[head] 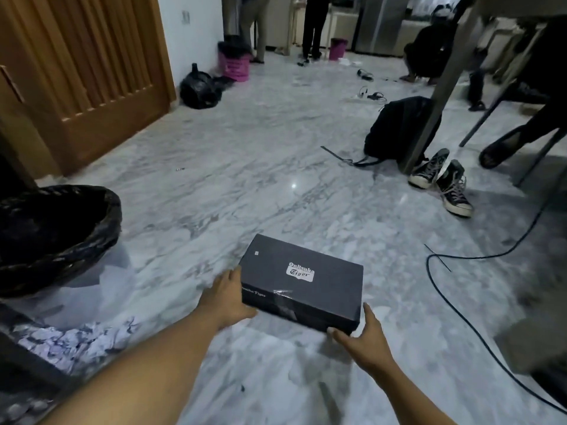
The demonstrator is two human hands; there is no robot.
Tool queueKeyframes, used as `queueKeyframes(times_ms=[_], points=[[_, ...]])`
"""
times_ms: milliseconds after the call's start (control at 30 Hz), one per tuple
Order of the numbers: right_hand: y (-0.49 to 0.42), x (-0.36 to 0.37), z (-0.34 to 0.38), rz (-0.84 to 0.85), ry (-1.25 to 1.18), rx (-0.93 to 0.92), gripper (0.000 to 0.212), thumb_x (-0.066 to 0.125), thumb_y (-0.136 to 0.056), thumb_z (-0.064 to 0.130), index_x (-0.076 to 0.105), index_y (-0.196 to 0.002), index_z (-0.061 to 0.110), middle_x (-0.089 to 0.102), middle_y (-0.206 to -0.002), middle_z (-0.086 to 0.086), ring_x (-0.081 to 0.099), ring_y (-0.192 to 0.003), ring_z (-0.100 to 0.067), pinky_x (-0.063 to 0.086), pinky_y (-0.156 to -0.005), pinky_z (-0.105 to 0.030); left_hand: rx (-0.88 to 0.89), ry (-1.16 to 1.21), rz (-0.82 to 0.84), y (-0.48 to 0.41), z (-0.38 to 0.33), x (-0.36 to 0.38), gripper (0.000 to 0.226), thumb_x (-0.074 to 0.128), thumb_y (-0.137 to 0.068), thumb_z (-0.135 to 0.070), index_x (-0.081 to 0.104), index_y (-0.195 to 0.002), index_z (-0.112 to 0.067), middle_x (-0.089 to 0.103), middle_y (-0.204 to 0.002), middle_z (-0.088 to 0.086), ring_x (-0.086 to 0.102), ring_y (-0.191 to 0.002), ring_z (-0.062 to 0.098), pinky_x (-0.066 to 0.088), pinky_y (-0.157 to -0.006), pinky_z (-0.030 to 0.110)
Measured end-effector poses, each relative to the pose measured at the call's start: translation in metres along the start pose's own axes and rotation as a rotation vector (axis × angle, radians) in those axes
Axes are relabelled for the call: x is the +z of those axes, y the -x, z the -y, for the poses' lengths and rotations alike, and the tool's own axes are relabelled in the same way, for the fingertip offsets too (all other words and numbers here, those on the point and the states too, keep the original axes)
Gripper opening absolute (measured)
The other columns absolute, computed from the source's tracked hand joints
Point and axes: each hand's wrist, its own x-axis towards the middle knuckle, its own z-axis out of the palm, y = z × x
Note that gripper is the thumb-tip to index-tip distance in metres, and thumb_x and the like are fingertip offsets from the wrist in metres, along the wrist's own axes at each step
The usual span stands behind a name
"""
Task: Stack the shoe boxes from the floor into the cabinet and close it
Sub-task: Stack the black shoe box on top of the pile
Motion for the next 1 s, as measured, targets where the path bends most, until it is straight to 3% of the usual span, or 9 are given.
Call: queueKeyframes(times_ms=[67,133,200,367,567,700,800,900,1000], points=[[-0.017,0.009,-0.016,0.018,-0.041,0.018,0.064,0.086,-0.074,0.010,0.041,-0.117,0.027,0.054,-0.106,0.021,0.057,-0.090,0.001,0.046,-0.068,-0.002,-0.025,0.202,0.010,-0.018,0.008,0.011,0.124,0.082,-0.051,-0.056,0.015,-0.152,-0.029,0.041,-0.146,-0.002,0.045,-0.134,0.024,0.050,-0.098,0.044],[-0.026,0.017,-0.027,-0.007,-0.104,0.019,0.076,0.090,-0.069,0.019,0.043,-0.127,0.034,0.062,-0.121,0.009,0.063,-0.103,-0.002,0.054,-0.081,-0.017,-0.006,0.390,-0.003,-0.025,0.017,0.021,0.117,0.086,-0.041,-0.048,0.027,-0.142,-0.040,0.056,-0.126,-0.009,0.062,-0.114,0.019,0.060,-0.079,0.044],[-0.025,0.023,-0.034,-0.034,-0.143,0.007,0.088,0.094,-0.061,0.027,0.040,-0.130,0.041,0.060,-0.128,0.008,0.062,-0.113,-0.011,0.055,-0.093,-0.035,-0.013,0.453,-0.049,-0.019,0.022,0.030,0.118,0.088,-0.038,-0.046,0.028,-0.139,-0.047,0.054,-0.120,-0.010,0.065,-0.106,0.018,0.062,-0.066,0.040],[-0.006,0.024,-0.042,-0.049,-0.162,-0.017,0.108,0.101,-0.047,0.027,0.041,-0.136,0.039,0.058,-0.128,0.019,0.060,-0.114,0.000,0.053,-0.091,-0.026,-0.087,0.416,-0.109,0.026,0.029,0.046,0.155,0.088,-0.032,-0.069,0.000,-0.156,-0.039,0.038,-0.141,-0.001,0.044,-0.134,0.022,0.052,-0.096,0.042],[0.007,0.020,-0.059,0.009,-0.085,-0.053,0.130,0.101,-0.034,0.048,0.037,-0.147,0.037,0.052,-0.128,0.015,0.056,-0.119,-0.006,0.053,-0.096,-0.033,-0.013,0.425,-0.128,0.077,0.058,0.066,0.146,0.089,-0.028,-0.073,0.013,-0.150,-0.052,0.048,-0.139,-0.021,0.054,-0.125,0.012,0.052,-0.093,0.037],[0.000,0.014,-0.059,0.069,-0.108,-0.050,0.149,0.101,-0.029,0.050,0.024,-0.155,0.034,0.044,-0.128,0.019,0.053,-0.123,-0.010,0.049,-0.100,-0.032,-0.015,0.456,-0.125,0.073,0.071,0.064,0.145,0.089,-0.025,-0.075,0.019,-0.150,-0.049,0.047,-0.135,-0.017,0.055,-0.118,0.009,0.053,-0.093,0.036],[-0.005,0.012,-0.052,0.136,-0.167,-0.093,0.131,0.104,-0.038,0.026,0.036,-0.149,0.033,0.055,-0.136,0.010,0.059,-0.122,-0.011,0.054,-0.094,-0.027,0.014,0.548,-0.083,0.063,0.069,0.060,0.141,0.096,-0.028,-0.063,0.017,-0.146,-0.060,0.052,-0.134,-0.024,0.059,-0.114,0.002,0.057,-0.088,0.031],[-0.005,0.012,-0.045,0.165,-0.213,-0.155,0.103,0.099,-0.051,0.006,0.049,-0.137,0.034,0.065,-0.128,0.008,0.063,-0.118,-0.011,0.056,-0.090,-0.025,0.044,0.623,-0.054,0.058,0.062,0.058,0.126,0.101,-0.040,-0.037,0.023,-0.130,-0.075,0.062,-0.120,-0.029,0.067,-0.090,-0.010,0.057,-0.065,0.016],[0.000,0.014,-0.041,0.140,-0.284,-0.146,0.099,0.098,-0.052,0.008,0.051,-0.135,0.035,0.066,-0.127,0.009,0.064,-0.117,-0.011,0.056,-0.093,-0.031,0.011,0.679,-0.035,0.060,0.056,0.055,0.118,0.101,-0.043,-0.027,0.031,-0.128,-0.070,0.062,-0.115,-0.025,0.075,-0.079,0.014,0.061,-0.055,0.030]])
